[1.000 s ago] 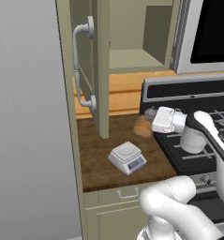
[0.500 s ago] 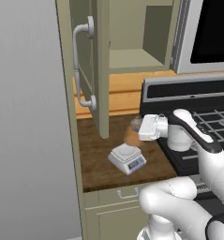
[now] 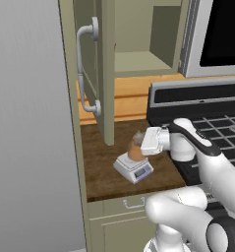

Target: Pick the honey bottle and place it on the digital scale for weighing, and close the cabinet.

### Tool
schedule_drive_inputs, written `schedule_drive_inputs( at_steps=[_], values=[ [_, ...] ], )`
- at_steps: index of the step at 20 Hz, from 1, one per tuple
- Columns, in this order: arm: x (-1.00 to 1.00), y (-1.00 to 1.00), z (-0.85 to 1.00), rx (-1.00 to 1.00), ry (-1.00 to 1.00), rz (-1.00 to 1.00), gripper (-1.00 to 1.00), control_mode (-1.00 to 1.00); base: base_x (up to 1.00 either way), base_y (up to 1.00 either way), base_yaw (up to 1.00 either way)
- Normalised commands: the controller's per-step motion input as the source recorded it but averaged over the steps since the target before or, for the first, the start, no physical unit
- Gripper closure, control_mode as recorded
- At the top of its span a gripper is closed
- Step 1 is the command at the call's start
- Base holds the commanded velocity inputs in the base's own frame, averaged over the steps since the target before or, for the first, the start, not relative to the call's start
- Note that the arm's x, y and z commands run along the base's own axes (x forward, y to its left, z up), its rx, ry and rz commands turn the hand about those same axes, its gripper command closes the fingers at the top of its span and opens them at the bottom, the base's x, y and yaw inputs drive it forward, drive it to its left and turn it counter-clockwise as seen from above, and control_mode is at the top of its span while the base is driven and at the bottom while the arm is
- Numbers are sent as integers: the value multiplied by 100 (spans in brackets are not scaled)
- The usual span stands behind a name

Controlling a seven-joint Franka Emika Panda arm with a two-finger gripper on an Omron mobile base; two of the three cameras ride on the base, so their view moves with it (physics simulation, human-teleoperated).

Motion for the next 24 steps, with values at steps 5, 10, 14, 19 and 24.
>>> schedule_drive_inputs(
  at_steps=[5,10,14,19,24],
  values=[
    [15,1,-35,-1,0,4,100,-100,0,0,0],
    [14,0,-29,0,0,3,100,-100,0,0,0],
    [24,0,-15,0,-1,0,100,-100,0,0,0],
    [35,2,-8,0,-1,0,100,-100,0,0,0],
    [4,0,-6,0,-1,0,100,-100,0,0,0]
  ],
)
